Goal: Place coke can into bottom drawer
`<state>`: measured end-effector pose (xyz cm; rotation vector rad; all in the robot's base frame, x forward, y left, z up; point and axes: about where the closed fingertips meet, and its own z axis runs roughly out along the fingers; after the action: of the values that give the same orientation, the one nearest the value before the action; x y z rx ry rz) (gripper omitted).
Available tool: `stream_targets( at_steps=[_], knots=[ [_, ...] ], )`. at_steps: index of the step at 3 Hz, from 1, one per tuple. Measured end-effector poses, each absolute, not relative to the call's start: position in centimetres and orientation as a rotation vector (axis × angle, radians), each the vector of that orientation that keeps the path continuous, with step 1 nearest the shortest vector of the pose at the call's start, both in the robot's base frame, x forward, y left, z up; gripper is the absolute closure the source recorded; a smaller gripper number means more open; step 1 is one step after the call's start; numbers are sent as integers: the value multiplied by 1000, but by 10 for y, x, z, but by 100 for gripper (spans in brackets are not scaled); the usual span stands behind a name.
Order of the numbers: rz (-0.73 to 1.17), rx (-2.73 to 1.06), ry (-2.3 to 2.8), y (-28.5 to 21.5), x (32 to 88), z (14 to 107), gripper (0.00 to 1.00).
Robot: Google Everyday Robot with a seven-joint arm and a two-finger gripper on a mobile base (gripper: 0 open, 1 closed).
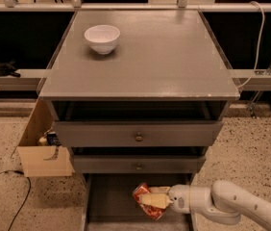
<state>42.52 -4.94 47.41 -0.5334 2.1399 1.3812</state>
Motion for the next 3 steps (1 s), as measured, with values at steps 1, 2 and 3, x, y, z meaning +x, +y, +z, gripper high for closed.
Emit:
stream_targets(
  at_steps=[1,2,3],
  knots=[
    [1361,-564,2166,-36,430,466,100],
    [1322,-548,2246,-27,436,426,100],
    [1294,-499,2302,-28,443,394,100]
  ],
)
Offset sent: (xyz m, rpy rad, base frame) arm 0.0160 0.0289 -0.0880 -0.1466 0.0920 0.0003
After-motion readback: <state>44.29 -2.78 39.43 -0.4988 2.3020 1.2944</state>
